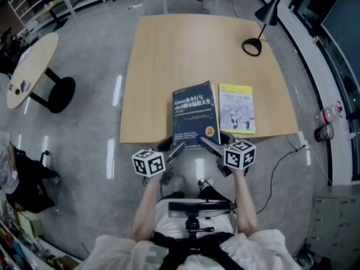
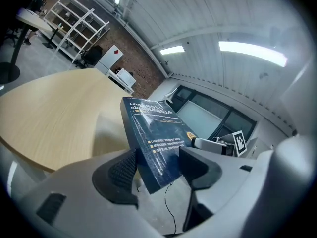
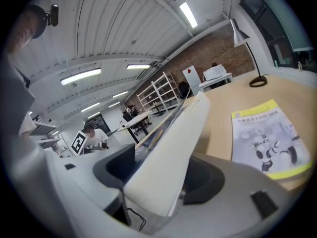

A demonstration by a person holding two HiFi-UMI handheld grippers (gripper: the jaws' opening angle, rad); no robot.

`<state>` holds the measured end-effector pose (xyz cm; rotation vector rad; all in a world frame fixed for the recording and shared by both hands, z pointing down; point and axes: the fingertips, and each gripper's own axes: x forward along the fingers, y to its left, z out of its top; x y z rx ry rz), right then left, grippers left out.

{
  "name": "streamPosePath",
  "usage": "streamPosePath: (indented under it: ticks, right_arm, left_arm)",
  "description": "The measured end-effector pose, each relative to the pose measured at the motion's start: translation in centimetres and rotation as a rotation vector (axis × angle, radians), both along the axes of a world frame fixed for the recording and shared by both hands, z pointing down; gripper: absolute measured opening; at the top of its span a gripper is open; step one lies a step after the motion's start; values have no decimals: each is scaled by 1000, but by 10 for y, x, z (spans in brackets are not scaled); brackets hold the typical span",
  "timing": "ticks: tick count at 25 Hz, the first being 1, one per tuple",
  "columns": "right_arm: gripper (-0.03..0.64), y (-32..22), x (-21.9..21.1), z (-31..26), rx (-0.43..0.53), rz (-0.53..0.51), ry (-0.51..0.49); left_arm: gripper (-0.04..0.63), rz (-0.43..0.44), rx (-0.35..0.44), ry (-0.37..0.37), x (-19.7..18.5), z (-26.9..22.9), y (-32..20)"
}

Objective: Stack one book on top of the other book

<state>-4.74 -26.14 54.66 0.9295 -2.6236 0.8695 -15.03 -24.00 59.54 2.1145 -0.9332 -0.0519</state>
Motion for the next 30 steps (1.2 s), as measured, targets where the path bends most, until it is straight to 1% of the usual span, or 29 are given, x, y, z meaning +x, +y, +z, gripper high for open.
streamPosePath:
  ticks: [3,6,12,15,19,22,30]
  right_arm:
    - [304,-7,19,-6,15,9,-12]
    - [304,-16,49,-9,24,15,-39]
    - [304,-40,135,-1,-3,4,-79]
    - [304,-55,176,3,-20,-5,-99]
    - [304,-75,219,11,-47,14,-137]
    - [304,-80,229,20,-86,42,-148]
    - [304,-88,229,43,-155,77,-148]
  left_arm:
    - [273,14,16,-23,17,-9,-8]
    - [273,13,22,-43,46,-13,-18]
    - [273,-15,-1,-55,131,-10,-40]
    - [273,-33,8,-57,171,-11,-54]
    - [273,-38,12,-75,212,-7,-77]
    - [273,-27,-1,-89,219,-4,-84]
    - [272,10,-57,-107,218,18,-95]
